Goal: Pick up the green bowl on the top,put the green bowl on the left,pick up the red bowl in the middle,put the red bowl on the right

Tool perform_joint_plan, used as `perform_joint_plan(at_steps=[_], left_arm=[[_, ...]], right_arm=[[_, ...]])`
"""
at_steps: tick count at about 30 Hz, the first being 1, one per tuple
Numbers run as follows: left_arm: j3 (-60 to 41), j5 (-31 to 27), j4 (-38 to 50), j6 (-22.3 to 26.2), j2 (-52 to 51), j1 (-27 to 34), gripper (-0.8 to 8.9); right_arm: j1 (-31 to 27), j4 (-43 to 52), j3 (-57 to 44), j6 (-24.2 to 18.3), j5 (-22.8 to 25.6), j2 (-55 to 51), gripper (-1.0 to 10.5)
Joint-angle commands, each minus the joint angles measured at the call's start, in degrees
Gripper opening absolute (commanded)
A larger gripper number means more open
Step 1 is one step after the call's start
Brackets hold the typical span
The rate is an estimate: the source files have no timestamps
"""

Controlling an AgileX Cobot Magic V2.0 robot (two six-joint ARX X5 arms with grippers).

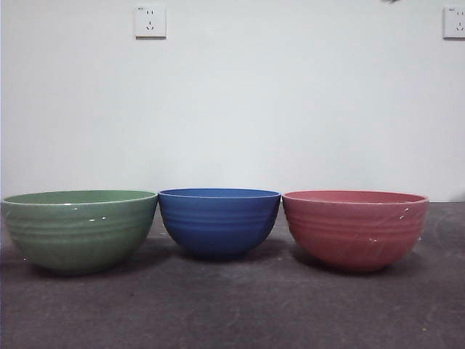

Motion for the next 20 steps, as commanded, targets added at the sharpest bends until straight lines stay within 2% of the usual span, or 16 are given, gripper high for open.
perform_joint_plan(at_steps=[1,5,8,10,20], left_arm=[[-10.49,-1.16,4.98,-0.81,-6.01,0.17,-0.08],[-21.97,-2.01,9.29,-2.97,-14.69,0.15,-0.08],[-26.82,-2.08,10.08,-3.52,-20.55,0.15,-0.08],[-27.17,-2.08,8.66,-3.69,-22.29,0.15,-0.04],[-27.08,-2.1,7.21,-3.67,-22.36,0.15,-0.04]], right_arm=[[-1.6,2.62,-7.85,-1.14,0.35,-8.5,-0.1],[-1.99,6.64,-17.84,0.59,0.55,-19.21,-0.1],[-1.99,7.91,-22.56,2.49,0.5,-25.49,-0.1],[-1.99,7.43,-22.75,3.54,0.52,-26.93,0.0],[-1.99,6.08,-22.71,3.37,0.37,-26.82,0.0]])
